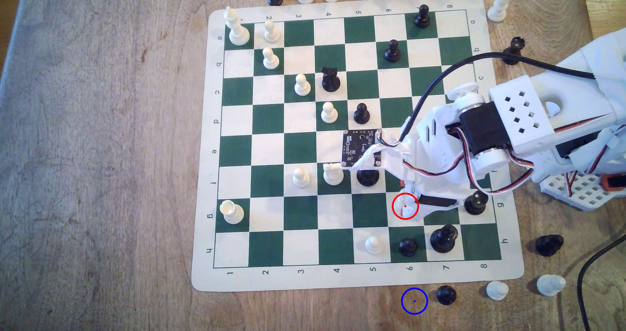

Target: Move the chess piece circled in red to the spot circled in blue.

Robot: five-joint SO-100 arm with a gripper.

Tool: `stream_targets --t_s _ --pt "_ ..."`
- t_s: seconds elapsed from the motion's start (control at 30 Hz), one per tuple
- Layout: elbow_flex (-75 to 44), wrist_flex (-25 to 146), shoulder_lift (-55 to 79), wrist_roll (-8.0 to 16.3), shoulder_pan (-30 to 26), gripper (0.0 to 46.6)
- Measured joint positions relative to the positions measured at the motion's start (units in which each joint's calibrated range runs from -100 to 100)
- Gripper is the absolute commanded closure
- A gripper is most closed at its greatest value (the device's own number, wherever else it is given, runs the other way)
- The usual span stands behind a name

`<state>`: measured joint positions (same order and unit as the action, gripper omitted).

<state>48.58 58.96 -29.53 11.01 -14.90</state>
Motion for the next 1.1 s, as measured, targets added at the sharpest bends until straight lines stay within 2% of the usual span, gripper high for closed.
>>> stream_targets --t_s 0.6,0.87,1.1 --pt "0.0 0.4 0.0 0.0 0.0 45.8" --pt "-9.0 9.5 -7.7 -1.1 0.9 46.3" --pt "-16.5 13.9 -9.5 -0.8 -4.1 46.3"
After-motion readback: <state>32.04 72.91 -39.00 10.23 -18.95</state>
